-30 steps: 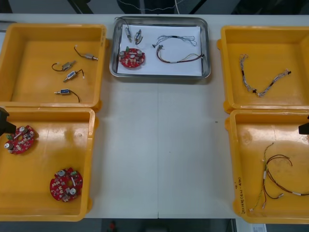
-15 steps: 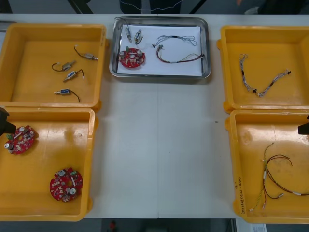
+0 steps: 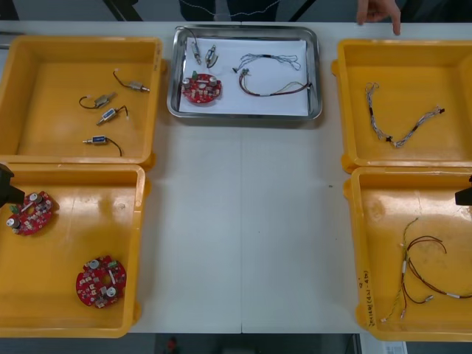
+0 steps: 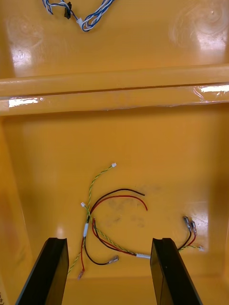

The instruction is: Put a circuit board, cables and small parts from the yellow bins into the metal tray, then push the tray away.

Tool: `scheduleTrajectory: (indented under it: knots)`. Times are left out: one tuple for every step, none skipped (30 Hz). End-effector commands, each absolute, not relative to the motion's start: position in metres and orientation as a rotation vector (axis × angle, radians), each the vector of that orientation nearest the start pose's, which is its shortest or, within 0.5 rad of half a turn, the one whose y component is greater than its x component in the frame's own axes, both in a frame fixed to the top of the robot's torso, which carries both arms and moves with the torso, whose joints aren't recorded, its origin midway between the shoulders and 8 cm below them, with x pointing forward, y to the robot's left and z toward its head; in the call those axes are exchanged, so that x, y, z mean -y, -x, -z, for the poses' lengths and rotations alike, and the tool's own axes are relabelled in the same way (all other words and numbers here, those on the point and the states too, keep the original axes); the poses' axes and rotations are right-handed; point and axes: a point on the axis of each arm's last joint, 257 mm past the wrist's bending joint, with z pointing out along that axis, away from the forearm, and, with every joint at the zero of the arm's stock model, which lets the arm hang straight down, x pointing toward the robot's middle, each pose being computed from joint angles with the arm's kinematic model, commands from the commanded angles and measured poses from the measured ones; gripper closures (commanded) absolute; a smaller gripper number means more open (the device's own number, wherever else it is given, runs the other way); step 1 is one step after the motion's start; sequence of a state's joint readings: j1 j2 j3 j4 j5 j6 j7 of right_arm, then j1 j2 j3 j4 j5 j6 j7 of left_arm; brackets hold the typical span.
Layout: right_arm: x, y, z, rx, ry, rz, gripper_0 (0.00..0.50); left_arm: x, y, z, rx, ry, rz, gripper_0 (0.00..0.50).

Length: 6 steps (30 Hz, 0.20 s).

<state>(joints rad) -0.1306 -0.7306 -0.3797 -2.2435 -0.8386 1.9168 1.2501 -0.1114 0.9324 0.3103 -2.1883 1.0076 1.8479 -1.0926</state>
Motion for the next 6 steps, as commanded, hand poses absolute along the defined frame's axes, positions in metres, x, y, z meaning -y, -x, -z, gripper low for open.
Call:
scheduleTrajectory:
  knots:
    - [0.3849,-0.3663,0.1492,-2.622,-0.111,0.020,0.000,-0.3894,-0.3618,0.1481,-2.701,-0.001,-0.064,0.000]
    - [0.3849,-0.3663,0.1492,-2.622,-0.111,0.020,0.000,-0.3894,-0.3618,0.1481,-2.701,-0.001,-0.064,0.000]
    - [0.3849,-0.3663,0.1492,-2.622,-0.111,0.020,0.000,-0.3894,-0.3618,0.1481,-2.701,-0.001,-0.064,0.000]
    - [0.3849,-0.3663,0.1492,-2.622,-0.111,0.020,0.000,-0.3894,-0.3618,0.1481,-2.701,-0.001,-0.064,0.000]
    - [0.3849,-0.3663,0.1492,-2.622,-0.111,0.020,0.000,-0.3894,-0.3618,0.1481,-2.701,-0.001,-0.064,0.000]
    - [0.3849,-0.3663,0.1492,-2.622,-0.111,0.020,0.000,-0.3894,-0.3618,0.1481,-2.701,-0.001,-0.064,0.000]
